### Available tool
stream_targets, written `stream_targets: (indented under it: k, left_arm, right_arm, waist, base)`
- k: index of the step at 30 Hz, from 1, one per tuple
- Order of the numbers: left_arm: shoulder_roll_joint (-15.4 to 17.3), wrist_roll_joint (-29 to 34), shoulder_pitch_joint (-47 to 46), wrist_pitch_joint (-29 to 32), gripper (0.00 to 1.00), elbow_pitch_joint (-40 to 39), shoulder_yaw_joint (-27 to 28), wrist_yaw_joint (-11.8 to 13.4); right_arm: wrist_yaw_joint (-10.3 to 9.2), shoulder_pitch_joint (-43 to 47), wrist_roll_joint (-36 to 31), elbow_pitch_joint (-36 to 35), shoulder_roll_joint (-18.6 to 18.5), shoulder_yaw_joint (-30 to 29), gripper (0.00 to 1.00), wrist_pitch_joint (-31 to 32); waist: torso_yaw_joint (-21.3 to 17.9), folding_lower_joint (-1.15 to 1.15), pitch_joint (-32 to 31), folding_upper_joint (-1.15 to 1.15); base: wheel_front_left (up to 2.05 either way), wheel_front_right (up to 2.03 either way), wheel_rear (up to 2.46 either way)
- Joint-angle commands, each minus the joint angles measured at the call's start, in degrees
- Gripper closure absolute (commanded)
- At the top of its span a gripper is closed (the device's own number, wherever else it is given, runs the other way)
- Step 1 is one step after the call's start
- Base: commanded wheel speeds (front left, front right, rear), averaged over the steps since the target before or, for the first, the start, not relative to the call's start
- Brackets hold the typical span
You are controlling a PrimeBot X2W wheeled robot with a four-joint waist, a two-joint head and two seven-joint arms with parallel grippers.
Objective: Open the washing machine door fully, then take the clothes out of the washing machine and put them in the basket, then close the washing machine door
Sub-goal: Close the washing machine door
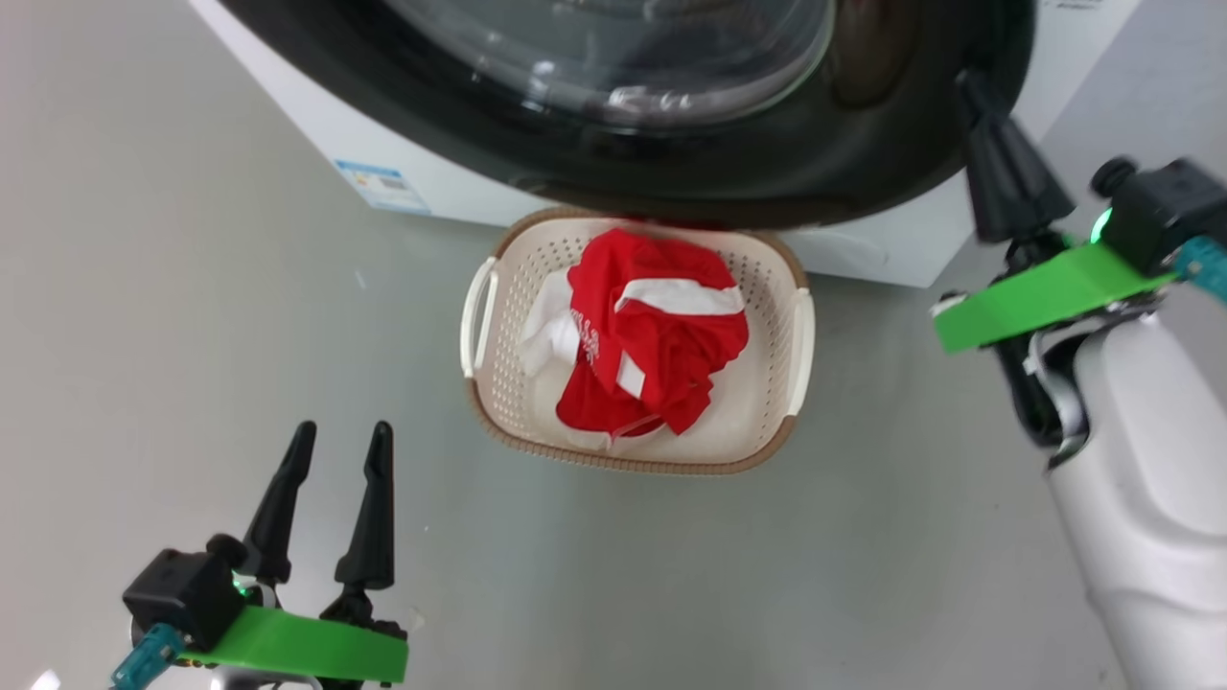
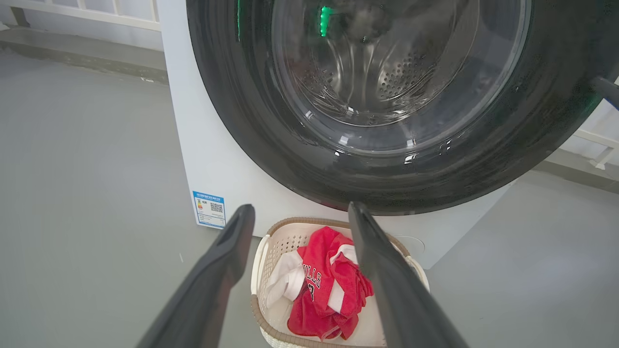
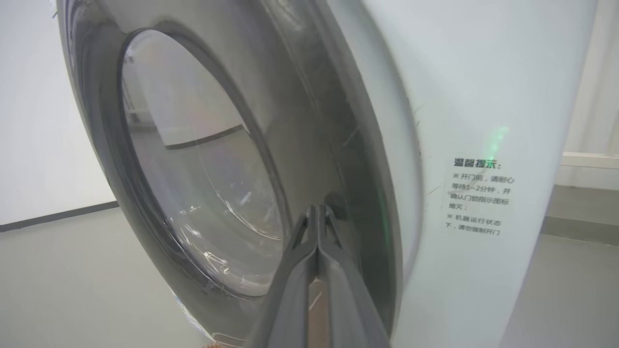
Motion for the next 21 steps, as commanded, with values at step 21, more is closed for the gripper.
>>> stream_targets:
  k: [21]
  left_arm:
    - [0.4,-1.2,-4.2,-0.7,0.0,-1.0,0.5,-0.3]
  right_arm:
    - [0.28,-8.3,-2.0,-1.5,0.8,-3.9,1.0,-0.3]
  waist:
    - [2.4,0.0,3.6,0.0]
  base:
    - [0.0,0.0,0.0]
